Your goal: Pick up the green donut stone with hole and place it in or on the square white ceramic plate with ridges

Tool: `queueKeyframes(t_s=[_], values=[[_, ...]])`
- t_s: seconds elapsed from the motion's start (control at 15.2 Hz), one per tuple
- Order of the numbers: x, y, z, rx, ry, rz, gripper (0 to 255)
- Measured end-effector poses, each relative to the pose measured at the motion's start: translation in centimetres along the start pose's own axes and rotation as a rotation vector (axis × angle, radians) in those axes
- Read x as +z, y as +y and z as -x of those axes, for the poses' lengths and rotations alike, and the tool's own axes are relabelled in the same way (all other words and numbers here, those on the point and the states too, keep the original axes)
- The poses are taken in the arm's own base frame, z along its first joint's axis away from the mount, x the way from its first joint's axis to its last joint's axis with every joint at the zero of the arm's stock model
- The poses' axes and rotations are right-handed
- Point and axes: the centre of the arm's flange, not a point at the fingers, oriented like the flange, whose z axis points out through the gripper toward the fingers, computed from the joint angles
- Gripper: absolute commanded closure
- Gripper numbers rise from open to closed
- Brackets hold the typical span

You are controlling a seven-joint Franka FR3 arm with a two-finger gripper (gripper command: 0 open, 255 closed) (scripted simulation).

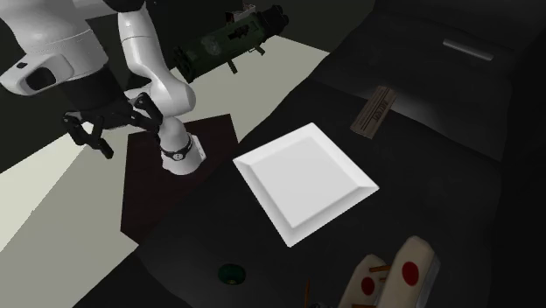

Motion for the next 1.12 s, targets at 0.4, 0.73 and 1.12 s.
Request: queueKeyframes(t_s=[0.4,0.73,1.12], values=[[1.7,-2.8,-5.8,-0.016,-0.067,0.039,0],[4.0,-6.3,-12.1,-0.035,-0.152,0.088,0],[8.4,-11.2,-19.5,-0.060,-0.252,0.146,0]])
